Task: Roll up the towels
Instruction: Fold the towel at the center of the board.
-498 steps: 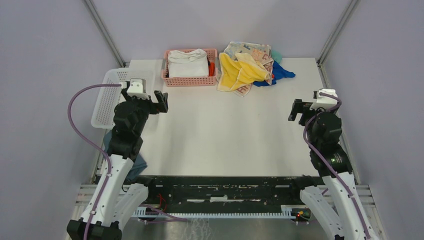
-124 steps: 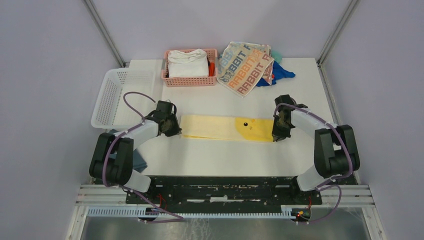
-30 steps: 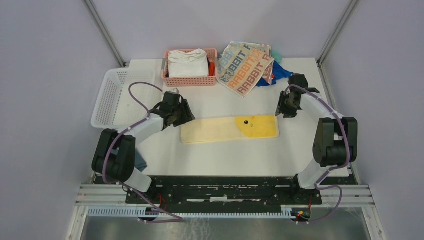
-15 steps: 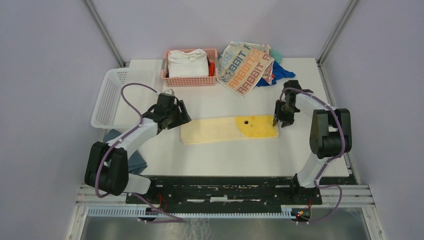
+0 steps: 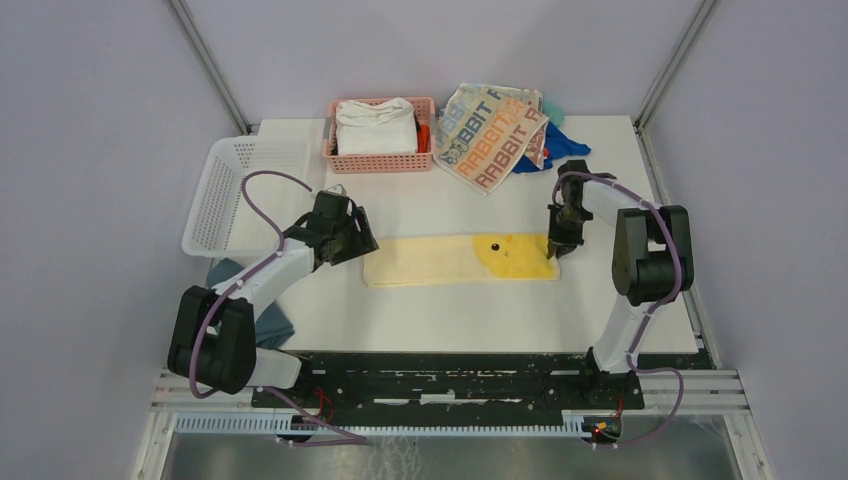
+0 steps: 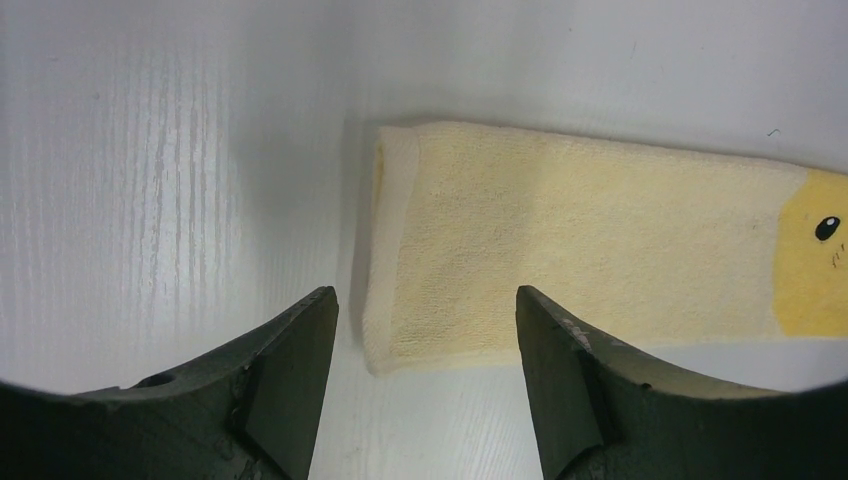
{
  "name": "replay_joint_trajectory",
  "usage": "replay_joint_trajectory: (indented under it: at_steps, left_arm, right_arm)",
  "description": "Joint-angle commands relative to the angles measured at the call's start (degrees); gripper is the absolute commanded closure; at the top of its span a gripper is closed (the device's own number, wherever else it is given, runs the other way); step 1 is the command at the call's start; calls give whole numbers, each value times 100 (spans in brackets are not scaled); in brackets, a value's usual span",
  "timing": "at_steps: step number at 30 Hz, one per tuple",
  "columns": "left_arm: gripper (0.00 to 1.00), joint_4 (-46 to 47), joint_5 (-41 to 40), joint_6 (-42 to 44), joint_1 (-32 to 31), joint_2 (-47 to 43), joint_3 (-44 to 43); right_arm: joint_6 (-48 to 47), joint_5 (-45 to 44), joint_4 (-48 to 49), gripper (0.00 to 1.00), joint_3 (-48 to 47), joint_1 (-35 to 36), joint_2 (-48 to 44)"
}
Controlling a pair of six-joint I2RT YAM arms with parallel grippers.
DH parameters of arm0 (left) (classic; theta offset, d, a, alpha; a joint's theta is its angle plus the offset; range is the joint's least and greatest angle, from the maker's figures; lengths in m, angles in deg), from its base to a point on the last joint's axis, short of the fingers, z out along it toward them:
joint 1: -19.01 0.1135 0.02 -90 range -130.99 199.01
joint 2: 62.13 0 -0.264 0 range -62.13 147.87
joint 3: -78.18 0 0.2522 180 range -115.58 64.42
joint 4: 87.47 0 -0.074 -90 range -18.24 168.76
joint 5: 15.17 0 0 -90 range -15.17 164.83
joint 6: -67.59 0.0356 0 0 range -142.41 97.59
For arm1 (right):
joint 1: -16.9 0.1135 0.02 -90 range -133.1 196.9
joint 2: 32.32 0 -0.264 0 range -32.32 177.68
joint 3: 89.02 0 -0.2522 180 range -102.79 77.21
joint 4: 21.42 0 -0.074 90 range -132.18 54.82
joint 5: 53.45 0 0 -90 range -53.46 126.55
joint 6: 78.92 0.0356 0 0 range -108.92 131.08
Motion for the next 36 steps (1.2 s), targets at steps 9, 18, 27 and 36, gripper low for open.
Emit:
replay_joint_trajectory:
  at_steps: [9,18,27,36]
  left_arm:
    - [27,66,152,298,29,-308,68]
    - [27,810,851,-157,-103,-42,318]
    - [32,1663,1241,-591,-399,679,236]
    - [48,2570,1586,-994,-715,1564,328]
  right_arm:
    - [295,-2194,-351,100,-214,8,-433]
    - [10,-2795,-931,100,-979,281,-992]
    - [-65,-1102,-1445,100,-1562,1322,-963]
    - [460,-368,-1181,100,-2077,2444,-368]
